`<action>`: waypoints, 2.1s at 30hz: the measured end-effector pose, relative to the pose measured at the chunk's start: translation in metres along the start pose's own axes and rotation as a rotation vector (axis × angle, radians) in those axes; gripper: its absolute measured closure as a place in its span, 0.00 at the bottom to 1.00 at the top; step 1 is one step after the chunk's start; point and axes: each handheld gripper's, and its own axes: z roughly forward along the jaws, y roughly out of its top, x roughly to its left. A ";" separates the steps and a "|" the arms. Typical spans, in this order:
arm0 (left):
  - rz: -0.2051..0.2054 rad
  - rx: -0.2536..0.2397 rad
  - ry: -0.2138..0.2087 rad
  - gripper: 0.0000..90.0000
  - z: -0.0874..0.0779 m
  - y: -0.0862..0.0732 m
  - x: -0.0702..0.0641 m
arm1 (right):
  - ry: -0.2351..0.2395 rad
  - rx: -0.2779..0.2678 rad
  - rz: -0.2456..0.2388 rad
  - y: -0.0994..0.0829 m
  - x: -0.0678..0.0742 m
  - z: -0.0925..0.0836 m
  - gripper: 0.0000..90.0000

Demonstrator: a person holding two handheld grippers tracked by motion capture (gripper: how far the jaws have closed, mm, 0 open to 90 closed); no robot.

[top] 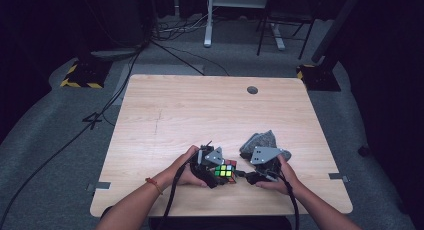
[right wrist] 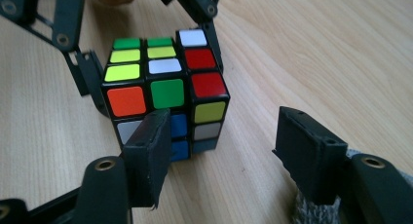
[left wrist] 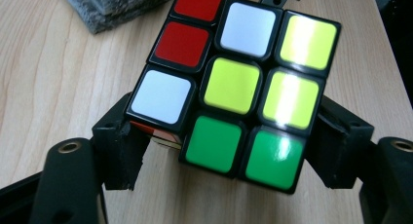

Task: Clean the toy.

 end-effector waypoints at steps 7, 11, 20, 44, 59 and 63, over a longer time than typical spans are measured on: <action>-0.005 0.004 -0.008 0.30 -0.002 -0.002 0.001 | 0.000 -0.040 -0.001 0.007 0.002 -0.001 0.50; -0.008 -0.009 -0.015 0.37 -0.005 -0.005 0.002 | -0.011 -0.041 0.016 0.003 -0.002 -0.004 0.50; -0.006 0.008 -0.037 0.31 -0.004 -0.003 0.004 | -0.007 -0.003 0.087 -0.016 -0.022 -0.005 0.59; 0.037 0.017 -0.056 0.24 0.009 0.011 0.001 | 0.004 0.018 0.139 -0.018 -0.031 0.018 0.64; 0.024 0.024 -0.040 0.18 0.007 0.016 -0.004 | -0.034 -0.007 0.105 -0.008 -0.021 0.010 0.64; -0.011 0.031 -0.016 0.18 0.005 0.018 -0.010 | -0.015 0.041 0.110 -0.013 -0.023 0.016 0.61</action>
